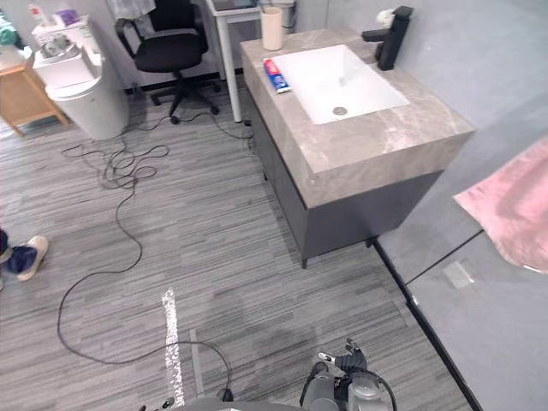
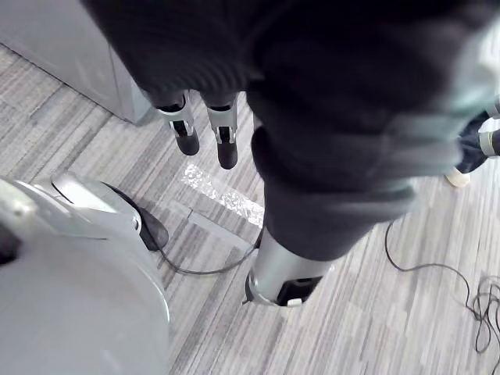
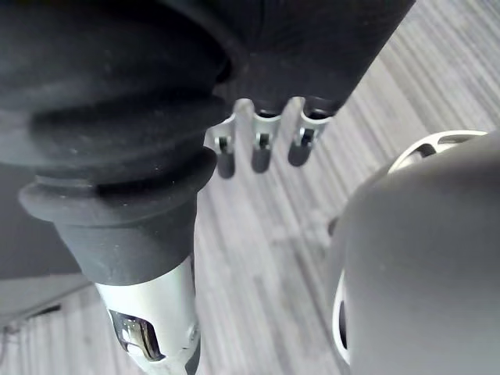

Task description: Organize washtable

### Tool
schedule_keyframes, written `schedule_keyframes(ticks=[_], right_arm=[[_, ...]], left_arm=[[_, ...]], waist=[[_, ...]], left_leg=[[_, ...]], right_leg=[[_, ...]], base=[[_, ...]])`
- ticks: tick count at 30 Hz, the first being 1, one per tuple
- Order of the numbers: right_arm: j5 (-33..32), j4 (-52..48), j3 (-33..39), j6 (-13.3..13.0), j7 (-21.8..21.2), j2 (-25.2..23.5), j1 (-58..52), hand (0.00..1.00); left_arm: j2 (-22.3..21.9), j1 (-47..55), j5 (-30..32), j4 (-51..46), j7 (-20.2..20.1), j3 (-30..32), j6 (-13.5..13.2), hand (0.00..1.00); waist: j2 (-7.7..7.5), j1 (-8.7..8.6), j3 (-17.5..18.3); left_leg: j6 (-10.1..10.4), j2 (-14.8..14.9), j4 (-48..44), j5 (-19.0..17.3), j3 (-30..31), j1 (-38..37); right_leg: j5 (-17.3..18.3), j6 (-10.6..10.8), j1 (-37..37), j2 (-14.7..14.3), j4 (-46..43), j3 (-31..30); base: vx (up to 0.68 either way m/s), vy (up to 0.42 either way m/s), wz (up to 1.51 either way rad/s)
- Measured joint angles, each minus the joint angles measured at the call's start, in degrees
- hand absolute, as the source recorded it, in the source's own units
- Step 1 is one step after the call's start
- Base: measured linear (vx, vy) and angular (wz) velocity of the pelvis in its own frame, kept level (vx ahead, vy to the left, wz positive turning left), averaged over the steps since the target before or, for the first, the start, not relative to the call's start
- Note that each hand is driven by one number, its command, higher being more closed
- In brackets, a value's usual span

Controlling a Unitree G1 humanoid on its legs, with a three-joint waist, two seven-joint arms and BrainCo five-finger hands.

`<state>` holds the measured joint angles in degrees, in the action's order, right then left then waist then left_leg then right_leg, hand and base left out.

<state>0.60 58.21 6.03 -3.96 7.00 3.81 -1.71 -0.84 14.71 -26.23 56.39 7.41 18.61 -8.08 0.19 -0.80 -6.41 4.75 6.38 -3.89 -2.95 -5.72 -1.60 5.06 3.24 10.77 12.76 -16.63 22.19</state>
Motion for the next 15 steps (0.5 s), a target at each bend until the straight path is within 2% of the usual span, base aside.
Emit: schedule_keyframes(ticks=[2, 5, 6, 10, 13, 15], right_arm=[[0.0, 1.7, 2.1, -0.2, -0.8, -0.2, -0.1, 0.0], [0.2, 2.3, 5.3, -0.1, -1.3, 0.1, -0.5, 0.0], [0.2, 2.6, 6.9, -0.1, -1.7, 0.2, -0.6, 0.0], [0.2, 3.6, 9.7, 0.2, -2.1, 0.1, -0.6, 0.0], [0.1, 3.8, 9.8, 0.4, -2.1, 0.0, -0.6, 0.0], [0.2, 4.7, 9.8, 0.6, -2.1, -0.2, -0.2, 0.0]], left_arm=[[0.0, 0.0, 0.8, 0.2, -0.1, -0.2, 0.1, 0.0], [0.3, 0.0, 4.7, 1.6, -0.9, -0.5, 0.4, 0.0], [0.3, 0.0, 5.4, 2.3, -1.2, -0.5, 0.5, 0.0], [0.5, 0.1, 6.6, 4.2, -1.3, 0.1, 1.2, 0.0], [0.5, 0.1, 6.6, 4.3, -2.3, 1.2, 1.5, 0.0], [0.5, 0.1, 6.6, 4.4, -2.4, 1.5, 1.6, 0.0]], waist=[[0.14, -0.11, 0.1], [1.1, -1.71, 0.6], [2.21, -1.67, 1.0], [1.85, -1.61, 0.8], [1.62, -1.64, 0.8], [1.17, -1.43, 1.1]], left_leg=[[-0.1, -0.2, 1.4, 2.5, -2.5, -0.1], [0.0, 0.1, 5.5, 5.5, -4.0, -0.4], [0.2, 0.6, 6.4, 5.6, -3.8, -0.7], [0.4, 1.0, 7.9, 5.7, -3.8, -1.6], [0.4, 0.9, 9.0, 5.7, -4.0, -1.9], [0.3, 0.6, 9.1, 5.5, -4.7, -2.3]], right_leg=[[-1.3, 0.1, -2.3, 0.0, 3.0, 1.6], [-2.7, 0.1, -5.0, -1.0, 7.3, 6.0], [-3.1, 0.3, -5.6, -1.7, 8.0, 7.0], [-3.1, 0.3, -7.6, -2.3, 9.0, 8.2], [-3.5, 0.8, -7.6, -3.6, 10.5, 4.8], [-5.1, 0.7, -8.3, -4.2, 12.4, 3.0]], base=[[0.01, 0.01, 0.43], [-0.02, -0.016, 0.61], [-0.02, -0.03, 0.48], [-0.05, -0.012, 0.23], [-0.04, 0.017, 0.03], [-0.03, 0.013, -0.13]])
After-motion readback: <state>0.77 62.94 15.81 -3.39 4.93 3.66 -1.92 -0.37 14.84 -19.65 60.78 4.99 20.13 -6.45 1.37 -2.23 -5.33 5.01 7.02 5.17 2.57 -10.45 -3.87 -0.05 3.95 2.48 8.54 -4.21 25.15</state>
